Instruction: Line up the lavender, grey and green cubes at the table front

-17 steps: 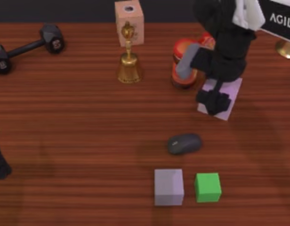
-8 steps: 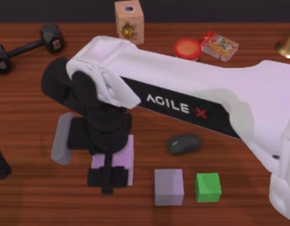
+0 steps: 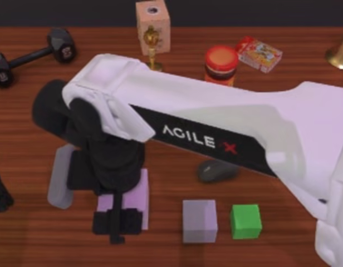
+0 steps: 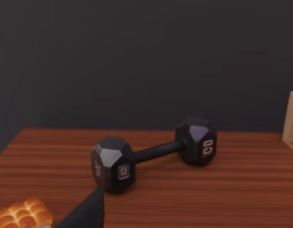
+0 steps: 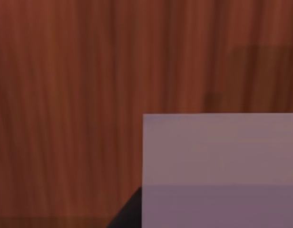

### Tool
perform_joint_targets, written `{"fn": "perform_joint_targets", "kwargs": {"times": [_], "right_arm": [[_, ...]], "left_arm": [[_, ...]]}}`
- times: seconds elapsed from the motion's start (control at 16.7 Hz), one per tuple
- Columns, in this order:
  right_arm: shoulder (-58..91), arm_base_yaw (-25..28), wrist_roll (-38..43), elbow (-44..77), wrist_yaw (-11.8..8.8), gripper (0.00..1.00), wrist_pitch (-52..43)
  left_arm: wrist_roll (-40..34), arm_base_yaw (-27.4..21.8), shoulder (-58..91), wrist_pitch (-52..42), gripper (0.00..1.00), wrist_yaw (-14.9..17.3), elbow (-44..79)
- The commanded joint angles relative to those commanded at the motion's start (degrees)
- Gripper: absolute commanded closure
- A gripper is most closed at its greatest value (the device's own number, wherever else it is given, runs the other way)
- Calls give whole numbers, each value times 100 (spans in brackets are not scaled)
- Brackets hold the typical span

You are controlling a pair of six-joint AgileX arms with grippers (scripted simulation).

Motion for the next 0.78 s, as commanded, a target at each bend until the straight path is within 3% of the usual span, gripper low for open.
{"fn": "perform_joint_targets", "kwargs": {"times": [0.42,0.72,0.78], "right_arm": [[201,1,12,-1069,10,100,1292],[243,11,7,-1177,10,100,1406],[243,11,7,-1177,10,92,1406]], "left_arm": [[0,0,0,0,0,0,0],[0,0,0,0,0,0,0],[0,0,0,0,0,0,0]]}}
